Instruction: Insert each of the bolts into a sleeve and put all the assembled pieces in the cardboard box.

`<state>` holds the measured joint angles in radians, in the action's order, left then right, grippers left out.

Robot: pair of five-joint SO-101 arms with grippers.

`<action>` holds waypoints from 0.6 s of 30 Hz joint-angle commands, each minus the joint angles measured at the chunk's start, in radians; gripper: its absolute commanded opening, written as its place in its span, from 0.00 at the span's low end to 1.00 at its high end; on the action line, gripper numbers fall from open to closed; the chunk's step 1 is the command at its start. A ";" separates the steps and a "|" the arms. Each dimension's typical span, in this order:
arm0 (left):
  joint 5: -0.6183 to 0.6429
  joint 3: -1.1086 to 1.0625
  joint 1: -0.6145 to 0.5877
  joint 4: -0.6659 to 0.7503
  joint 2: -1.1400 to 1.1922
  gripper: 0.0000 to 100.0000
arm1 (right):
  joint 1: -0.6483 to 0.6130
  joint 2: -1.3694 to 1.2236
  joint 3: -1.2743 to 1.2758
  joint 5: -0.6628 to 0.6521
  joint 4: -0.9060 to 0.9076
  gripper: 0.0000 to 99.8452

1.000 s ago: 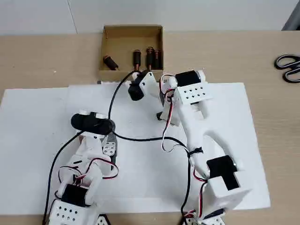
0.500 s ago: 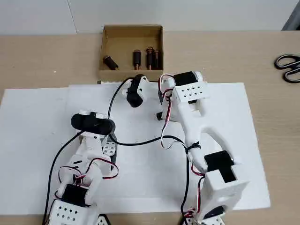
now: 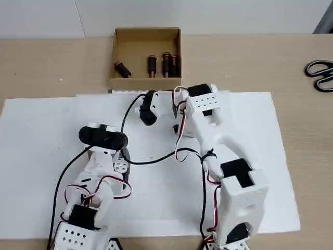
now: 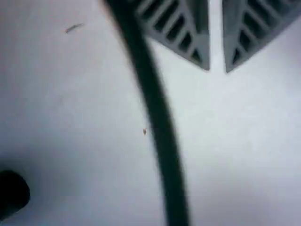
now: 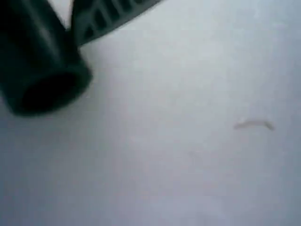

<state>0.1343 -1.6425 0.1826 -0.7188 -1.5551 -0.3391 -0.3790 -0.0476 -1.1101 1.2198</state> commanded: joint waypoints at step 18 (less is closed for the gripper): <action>-0.003 0.005 -0.003 0.018 -0.009 0.01 | -0.018 -0.099 -0.158 0.012 0.054 0.00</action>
<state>0.1343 -1.6425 0.1826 -0.7188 -1.5551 -0.3422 -0.4803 -0.1795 -1.1132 1.2643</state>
